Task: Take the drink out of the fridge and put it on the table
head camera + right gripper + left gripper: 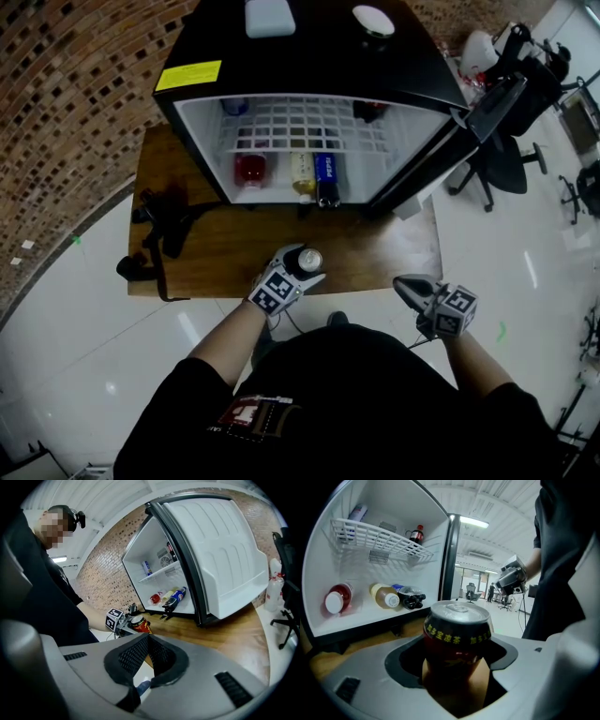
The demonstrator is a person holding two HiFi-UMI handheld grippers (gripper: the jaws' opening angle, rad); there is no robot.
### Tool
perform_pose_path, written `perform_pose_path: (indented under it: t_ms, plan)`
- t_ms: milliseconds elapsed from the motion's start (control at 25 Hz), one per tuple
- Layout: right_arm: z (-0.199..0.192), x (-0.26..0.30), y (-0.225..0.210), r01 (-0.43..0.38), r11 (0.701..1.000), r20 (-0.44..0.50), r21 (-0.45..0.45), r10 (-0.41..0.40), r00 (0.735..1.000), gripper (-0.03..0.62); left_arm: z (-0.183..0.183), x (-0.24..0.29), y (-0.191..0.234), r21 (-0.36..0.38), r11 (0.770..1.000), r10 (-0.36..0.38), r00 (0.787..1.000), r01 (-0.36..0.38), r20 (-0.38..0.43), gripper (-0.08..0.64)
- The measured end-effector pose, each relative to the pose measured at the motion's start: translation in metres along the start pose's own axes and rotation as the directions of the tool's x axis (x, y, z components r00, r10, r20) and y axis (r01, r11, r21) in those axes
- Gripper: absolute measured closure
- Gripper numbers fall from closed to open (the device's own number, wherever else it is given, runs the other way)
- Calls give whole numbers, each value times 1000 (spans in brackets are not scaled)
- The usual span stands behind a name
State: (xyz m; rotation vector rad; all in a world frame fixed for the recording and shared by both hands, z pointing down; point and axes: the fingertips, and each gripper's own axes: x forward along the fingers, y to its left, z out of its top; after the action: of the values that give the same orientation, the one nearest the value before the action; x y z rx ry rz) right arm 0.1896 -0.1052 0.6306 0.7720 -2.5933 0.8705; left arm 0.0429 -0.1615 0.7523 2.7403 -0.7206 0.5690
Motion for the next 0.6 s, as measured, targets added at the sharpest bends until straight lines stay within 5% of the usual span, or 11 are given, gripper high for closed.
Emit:
perform_pose_path:
  t_ms: [360,600]
  plan:
    - [3,10,1,-10,1000,4,-27,11,1000,597,-7,-39,3,-104,993,53,999,-52,2,197]
    - [5,20,10,-64,997,13,-50,65,998,597,-9,-135,14,-280,947,183,981,-156,71,237]
